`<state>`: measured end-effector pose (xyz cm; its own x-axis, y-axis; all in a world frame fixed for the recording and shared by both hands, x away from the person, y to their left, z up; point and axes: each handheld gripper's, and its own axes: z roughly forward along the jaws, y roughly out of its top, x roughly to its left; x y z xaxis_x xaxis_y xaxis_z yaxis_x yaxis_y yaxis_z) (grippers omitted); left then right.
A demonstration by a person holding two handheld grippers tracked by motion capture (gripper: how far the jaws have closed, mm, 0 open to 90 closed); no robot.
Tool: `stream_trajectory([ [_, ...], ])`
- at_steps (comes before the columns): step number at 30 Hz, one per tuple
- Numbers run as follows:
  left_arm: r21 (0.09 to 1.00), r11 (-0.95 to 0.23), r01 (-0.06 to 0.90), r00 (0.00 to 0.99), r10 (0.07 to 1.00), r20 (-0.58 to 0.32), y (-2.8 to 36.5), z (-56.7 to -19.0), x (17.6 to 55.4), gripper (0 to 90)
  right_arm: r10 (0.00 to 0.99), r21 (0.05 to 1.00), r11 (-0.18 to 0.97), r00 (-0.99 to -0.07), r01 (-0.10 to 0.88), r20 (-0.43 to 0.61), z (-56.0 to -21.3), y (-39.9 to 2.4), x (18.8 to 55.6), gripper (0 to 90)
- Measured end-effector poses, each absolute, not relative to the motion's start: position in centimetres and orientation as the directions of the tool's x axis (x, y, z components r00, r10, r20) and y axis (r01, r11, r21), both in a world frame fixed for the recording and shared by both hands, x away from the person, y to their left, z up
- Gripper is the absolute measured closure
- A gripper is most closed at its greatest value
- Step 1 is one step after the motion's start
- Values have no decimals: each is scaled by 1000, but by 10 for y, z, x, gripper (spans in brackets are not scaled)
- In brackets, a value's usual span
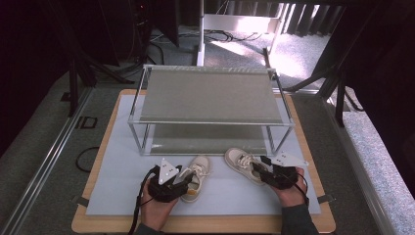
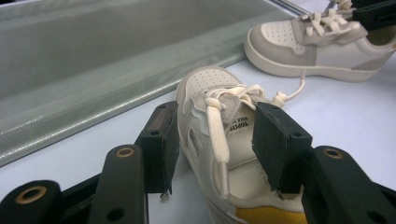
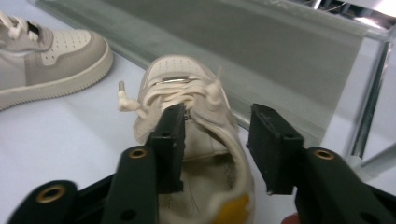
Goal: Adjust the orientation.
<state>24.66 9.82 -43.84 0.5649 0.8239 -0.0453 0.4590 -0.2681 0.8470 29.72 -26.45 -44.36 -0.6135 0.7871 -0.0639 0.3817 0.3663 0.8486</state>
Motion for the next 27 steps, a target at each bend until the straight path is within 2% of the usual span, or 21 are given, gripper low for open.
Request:
stream_trajectory([
  [3,851,-267,452,570,820,-46,99,-437,246,498,792,870,336,-609,362,-52,-439,-268,289,441],
  [4,851,-267,452,570,820,-46,99,-437,246,495,792,870,336,-609,362,-52,-439,-268,289,441],
  [5,854,-268,445,577,816,-44,99,-436,245,487,783,876,331,-620,351,-47,-436,-269,282,364],
  [9,861,-269,432,584,811,-39,98,-435,242,466,769,863,366,-635,349,-70,-439,-269,276,293],
  [12,862,-269,429,585,810,-39,99,-435,241,457,770,858,371,-635,355,-70,-442,-269,276,282],
  [15,866,-272,420,590,807,-33,101,-436,238,444,777,830,384,-627,405,-53,-457,-270,280,255],
  [21,865,-268,424,591,806,-40,104,-441,237,429,778,813,387,-627,435,-35,-465,-270,285,266],
  [27,872,-242,424,587,807,-61,107,-443,233,361,784,810,403,-618,425,-66,-463,-267,282,300],
])
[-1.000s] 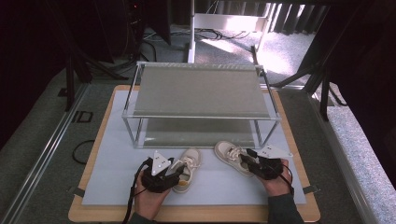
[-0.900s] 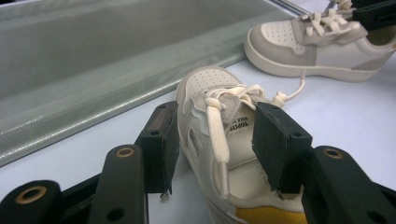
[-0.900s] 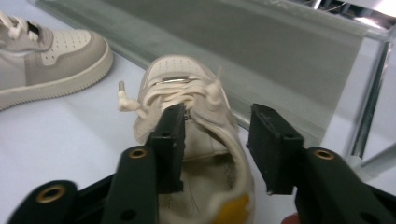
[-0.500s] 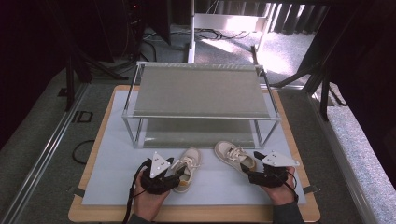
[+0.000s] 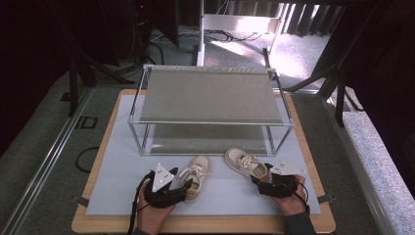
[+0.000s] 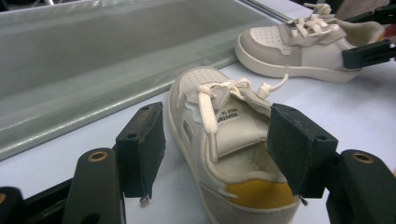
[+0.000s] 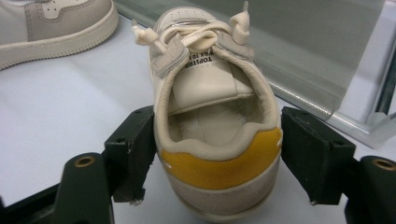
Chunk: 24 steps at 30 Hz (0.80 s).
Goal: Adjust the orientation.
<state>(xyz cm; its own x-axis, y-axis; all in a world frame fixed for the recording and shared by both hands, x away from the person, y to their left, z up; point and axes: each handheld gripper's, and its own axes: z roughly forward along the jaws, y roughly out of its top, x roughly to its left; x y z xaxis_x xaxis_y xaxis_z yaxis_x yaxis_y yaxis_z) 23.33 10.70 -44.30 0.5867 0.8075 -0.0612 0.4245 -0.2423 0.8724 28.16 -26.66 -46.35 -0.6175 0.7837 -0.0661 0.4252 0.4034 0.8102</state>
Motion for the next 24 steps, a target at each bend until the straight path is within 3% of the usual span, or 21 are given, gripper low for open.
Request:
stream_trajectory([
  [24,881,-237,409,659,745,-105,110,-457,226,148,775,804,399,-631,441,-38,-464,-239,262,303],
])
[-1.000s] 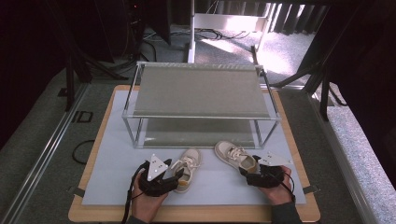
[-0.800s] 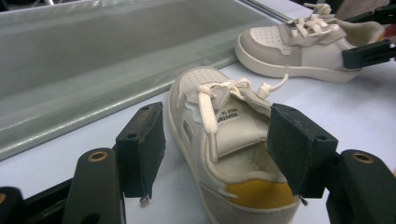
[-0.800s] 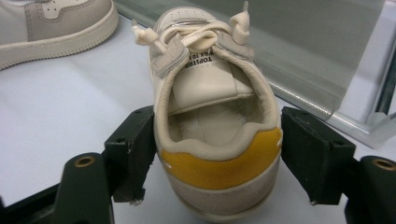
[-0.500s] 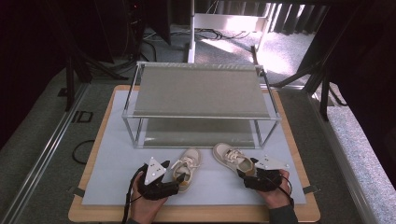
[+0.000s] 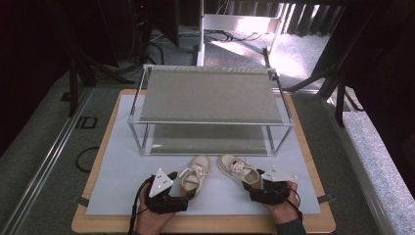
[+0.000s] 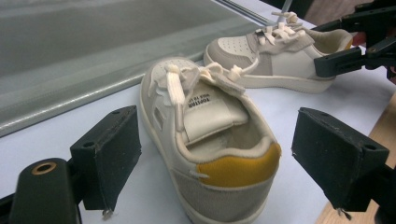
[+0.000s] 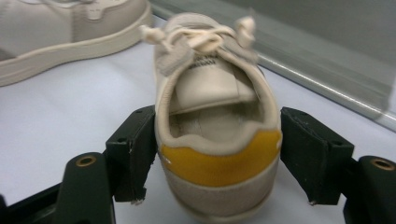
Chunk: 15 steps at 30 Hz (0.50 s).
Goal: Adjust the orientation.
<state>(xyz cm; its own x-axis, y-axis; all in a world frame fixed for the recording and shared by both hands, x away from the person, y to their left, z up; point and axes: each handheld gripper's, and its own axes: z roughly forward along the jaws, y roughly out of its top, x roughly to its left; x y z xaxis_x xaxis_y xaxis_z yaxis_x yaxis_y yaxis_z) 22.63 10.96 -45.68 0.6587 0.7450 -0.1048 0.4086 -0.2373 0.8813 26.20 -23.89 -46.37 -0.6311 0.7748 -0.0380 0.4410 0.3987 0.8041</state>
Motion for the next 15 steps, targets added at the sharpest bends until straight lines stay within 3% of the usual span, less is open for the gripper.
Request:
stream_trajectory([
  [15,838,-314,447,695,711,-104,109,-474,227,180,743,811,424,-667,404,-56,-463,-217,255,322],
])
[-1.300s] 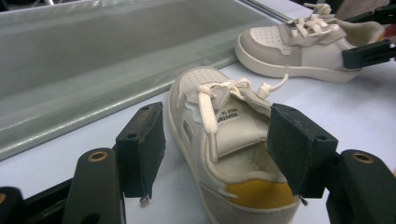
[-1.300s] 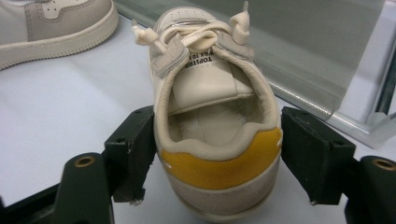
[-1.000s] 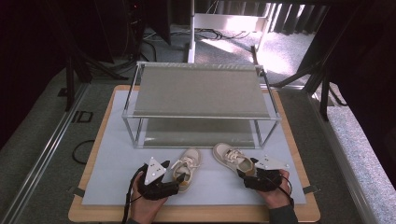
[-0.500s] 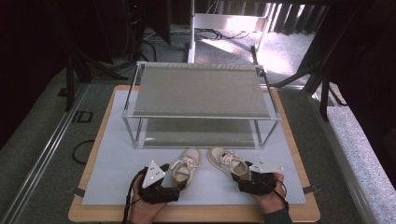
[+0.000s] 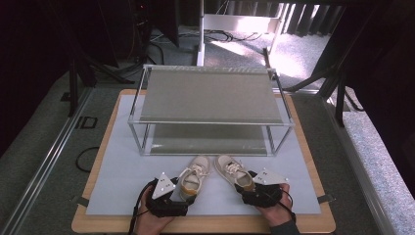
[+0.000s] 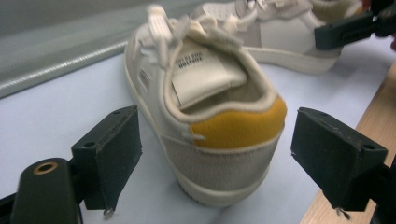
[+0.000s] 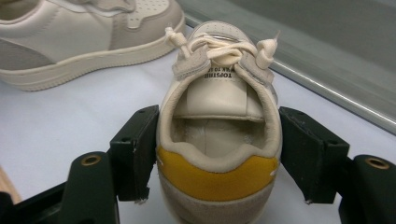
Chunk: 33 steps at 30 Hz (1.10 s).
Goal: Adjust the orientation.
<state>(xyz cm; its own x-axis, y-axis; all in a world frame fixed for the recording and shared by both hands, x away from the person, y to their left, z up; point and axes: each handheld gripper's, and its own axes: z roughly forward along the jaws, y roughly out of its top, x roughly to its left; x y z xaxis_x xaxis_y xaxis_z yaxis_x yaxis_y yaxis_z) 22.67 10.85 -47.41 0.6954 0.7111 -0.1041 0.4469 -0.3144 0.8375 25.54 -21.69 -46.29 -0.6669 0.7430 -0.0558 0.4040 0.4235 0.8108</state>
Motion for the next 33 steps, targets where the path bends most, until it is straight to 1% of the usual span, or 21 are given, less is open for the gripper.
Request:
stream_trajectory([
  [4,824,-326,464,698,707,-113,108,-480,231,216,750,818,405,-660,409,-42,-464,-213,256,322],
  [8,820,-323,473,708,693,-136,108,-482,234,228,756,819,396,-653,414,-36,-464,-208,256,321],
  [11,817,-332,472,713,688,-132,105,-483,235,237,755,814,407,-655,415,-44,-464,-203,255,314],
  [13,816,-334,473,716,685,-134,105,-482,235,237,750,811,413,-660,414,-45,-464,-202,255,297],
  [15,815,-335,473,718,682,-136,106,-483,235,238,729,810,414,-685,416,-21,-463,-204,255,276],
  [18,815,-346,465,729,672,-131,112,-482,233,238,704,808,430,-709,403,-21,-463,-211,254,236],
  [20,813,-356,462,739,661,-131,116,-482,233,238,701,805,435,-712,404,-22,-463,-217,252,233],
  [22,814,-357,457,745,654,-132,119,-481,233,244,691,804,428,-723,413,4,-464,-224,251,250],
  [25,818,-366,444,759,638,-127,119,-480,234,280,673,799,425,-739,426,37,-466,-228,250,332],
  [26,816,-368,446,761,636,-129,117,-481,234,294,668,796,430,-743,426,36,-467,-227,250,331],
  [28,811,-382,443,761,638,-115,114,-482,234,287,664,794,442,-747,417,23,-467,-226,249,342],
  [33,809,-387,443,766,632,-117,110,-482,233,286,626,798,452,-779,399,35,-467,-221,246,361],
])
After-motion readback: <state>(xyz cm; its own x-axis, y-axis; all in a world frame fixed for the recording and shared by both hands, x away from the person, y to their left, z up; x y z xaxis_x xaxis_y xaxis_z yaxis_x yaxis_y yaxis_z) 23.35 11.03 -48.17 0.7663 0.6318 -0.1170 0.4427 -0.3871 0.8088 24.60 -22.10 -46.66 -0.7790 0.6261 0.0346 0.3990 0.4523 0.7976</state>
